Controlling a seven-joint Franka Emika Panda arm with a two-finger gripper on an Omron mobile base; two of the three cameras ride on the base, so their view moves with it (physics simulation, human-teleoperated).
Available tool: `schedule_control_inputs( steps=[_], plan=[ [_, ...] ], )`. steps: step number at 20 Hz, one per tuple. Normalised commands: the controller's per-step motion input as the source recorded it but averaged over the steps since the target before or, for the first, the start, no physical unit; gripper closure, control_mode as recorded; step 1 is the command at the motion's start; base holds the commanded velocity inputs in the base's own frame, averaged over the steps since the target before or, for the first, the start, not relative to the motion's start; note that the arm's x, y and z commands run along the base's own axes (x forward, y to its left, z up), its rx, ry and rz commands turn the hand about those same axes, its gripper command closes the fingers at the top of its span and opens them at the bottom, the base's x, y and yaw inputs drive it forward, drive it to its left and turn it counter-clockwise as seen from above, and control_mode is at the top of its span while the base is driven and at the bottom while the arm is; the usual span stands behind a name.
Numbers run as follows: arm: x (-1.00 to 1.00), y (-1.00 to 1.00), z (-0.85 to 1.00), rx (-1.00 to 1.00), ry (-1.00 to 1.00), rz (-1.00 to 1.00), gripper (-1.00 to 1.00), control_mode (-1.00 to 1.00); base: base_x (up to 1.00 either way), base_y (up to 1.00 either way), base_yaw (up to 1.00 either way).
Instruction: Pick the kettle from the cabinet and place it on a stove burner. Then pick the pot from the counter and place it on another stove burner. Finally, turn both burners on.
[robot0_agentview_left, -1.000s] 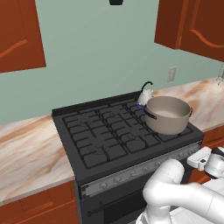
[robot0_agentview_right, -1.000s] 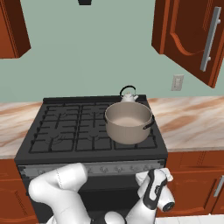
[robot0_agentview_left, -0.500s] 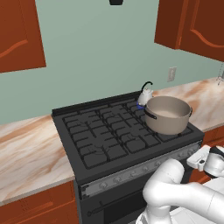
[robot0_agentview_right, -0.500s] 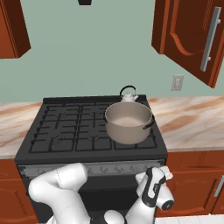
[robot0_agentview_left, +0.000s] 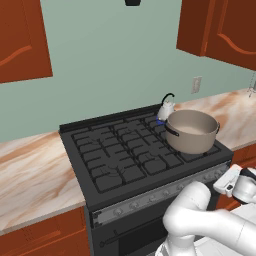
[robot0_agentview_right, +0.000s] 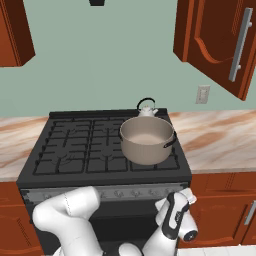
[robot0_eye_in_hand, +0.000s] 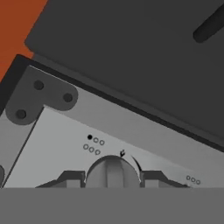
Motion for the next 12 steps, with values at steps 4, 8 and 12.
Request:
schedule_control_inputs(
  steps=[4,8,12],
  plan=[
    [0.0,0.0,0.0,-0.18,-0.08,0.03,1.0,-1.0,0.0,0.0,0.0],
    [0.0,0.0,0.0,-0.17,-0.07,0.02,1.0,-1.0,0.0,0.0,0.0],
    [0.0,0.0,0.0,-0.17,-0.06,0.02,1.0,-1.0,0.0,0.0,0.0]
  ],
)
